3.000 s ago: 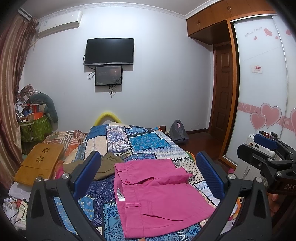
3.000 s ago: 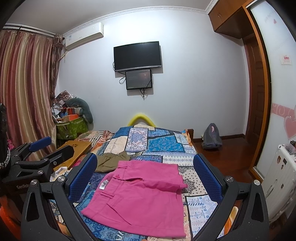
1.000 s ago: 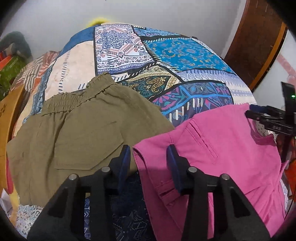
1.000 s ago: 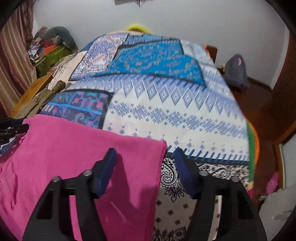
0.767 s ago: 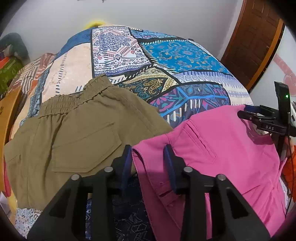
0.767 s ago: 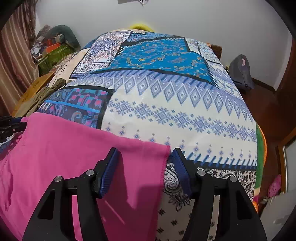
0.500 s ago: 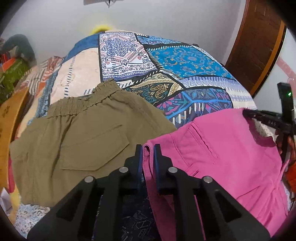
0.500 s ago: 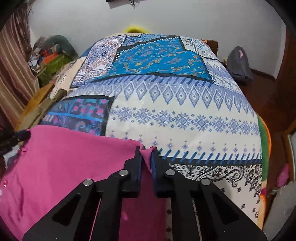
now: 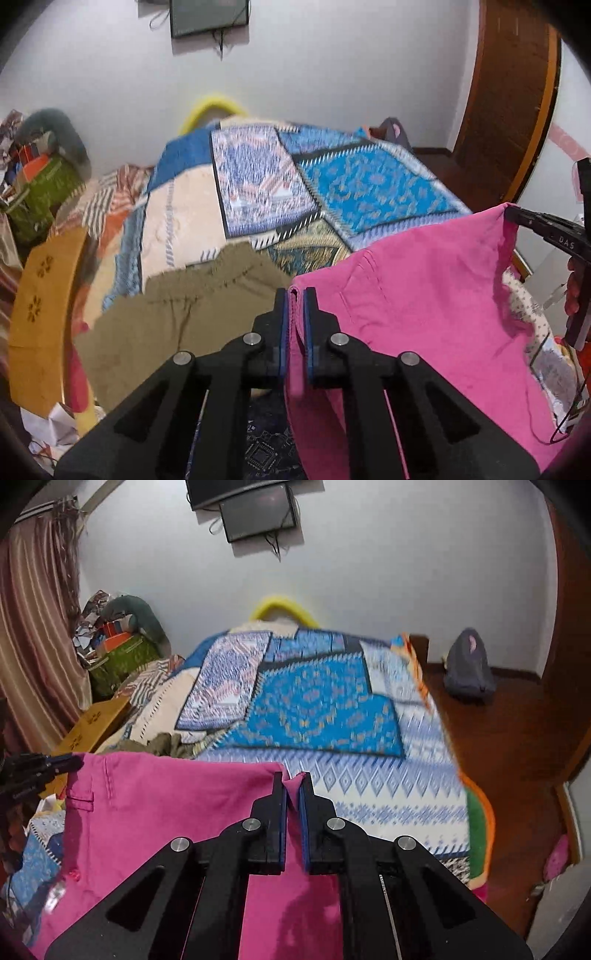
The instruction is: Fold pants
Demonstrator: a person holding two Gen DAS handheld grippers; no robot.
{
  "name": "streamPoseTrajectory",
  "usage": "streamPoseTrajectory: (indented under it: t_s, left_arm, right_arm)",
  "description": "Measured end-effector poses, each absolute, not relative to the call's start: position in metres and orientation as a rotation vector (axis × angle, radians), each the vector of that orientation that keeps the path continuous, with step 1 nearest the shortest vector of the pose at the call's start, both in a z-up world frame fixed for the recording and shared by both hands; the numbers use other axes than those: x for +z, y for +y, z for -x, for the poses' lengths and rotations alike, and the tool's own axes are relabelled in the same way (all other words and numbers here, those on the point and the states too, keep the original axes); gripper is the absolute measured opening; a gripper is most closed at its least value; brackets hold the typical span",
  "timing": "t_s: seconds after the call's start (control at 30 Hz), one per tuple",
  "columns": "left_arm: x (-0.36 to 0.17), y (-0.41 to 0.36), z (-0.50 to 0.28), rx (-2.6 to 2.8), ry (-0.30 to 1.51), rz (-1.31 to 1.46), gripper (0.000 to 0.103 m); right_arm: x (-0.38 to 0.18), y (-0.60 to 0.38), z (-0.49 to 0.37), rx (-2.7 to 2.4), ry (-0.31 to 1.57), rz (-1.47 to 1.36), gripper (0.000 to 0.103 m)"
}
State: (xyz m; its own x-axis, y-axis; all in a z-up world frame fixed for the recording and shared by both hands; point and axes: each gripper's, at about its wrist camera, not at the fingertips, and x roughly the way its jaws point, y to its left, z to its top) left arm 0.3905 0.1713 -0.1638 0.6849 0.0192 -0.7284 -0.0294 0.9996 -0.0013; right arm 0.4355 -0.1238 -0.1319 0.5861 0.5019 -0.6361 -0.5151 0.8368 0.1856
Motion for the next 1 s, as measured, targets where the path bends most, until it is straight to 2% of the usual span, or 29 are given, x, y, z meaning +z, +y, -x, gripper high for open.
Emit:
streamPoseTrajectory:
  t_s: [0.63, 1.0]
  left_arm:
    - [-0.104, 0.134, -0.256, -0.013, 0.746, 0.001, 0.007]
    - [-0.102, 0.121, -0.185, -0.072, 0.749, -0.034, 0.007]
  right_arm:
    - [-0.075, -0.172, -0.309, 0.651, 0.635, -0.050, 0.005]
    - [-0.069, -0.181, -0.254, 0.632, 0.607, 0.017, 0.005]
